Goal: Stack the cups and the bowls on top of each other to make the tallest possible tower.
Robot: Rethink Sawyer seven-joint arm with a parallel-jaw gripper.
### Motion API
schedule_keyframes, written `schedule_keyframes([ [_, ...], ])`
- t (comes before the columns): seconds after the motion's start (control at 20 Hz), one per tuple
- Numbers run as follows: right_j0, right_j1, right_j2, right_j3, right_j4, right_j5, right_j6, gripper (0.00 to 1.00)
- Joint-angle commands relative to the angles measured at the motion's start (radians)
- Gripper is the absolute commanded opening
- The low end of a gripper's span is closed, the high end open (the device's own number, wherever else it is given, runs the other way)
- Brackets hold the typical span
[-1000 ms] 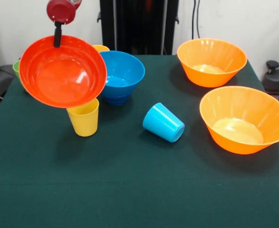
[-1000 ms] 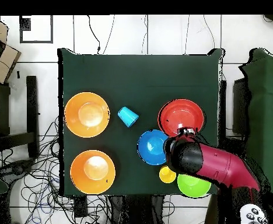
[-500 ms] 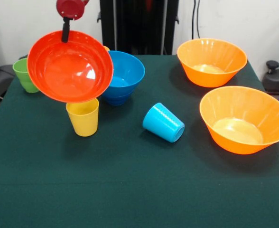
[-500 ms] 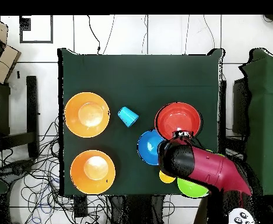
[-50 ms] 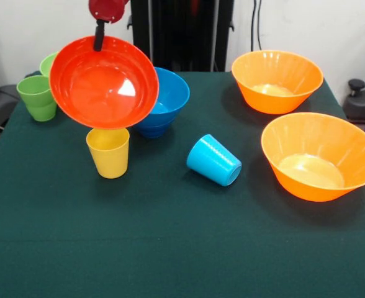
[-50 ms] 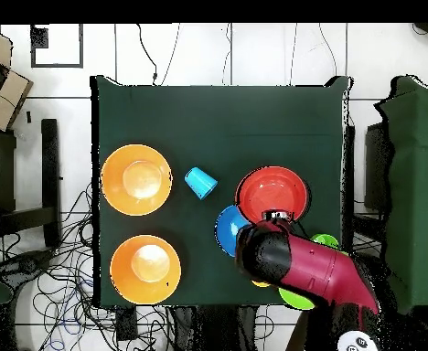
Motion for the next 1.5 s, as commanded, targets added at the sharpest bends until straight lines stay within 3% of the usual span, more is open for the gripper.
schedule_keyframes([
  [0.05,0.064,0.062,-0.014,0.050,0.065,0.060,0.144,0.00],
  [1.05,0.184,0.117,-0.118,0.099,0.172,0.024,0.169,0.00],
  [1.5,0.199,0.105,-0.135,0.132,0.206,-0.012,0.146,0.00],
])
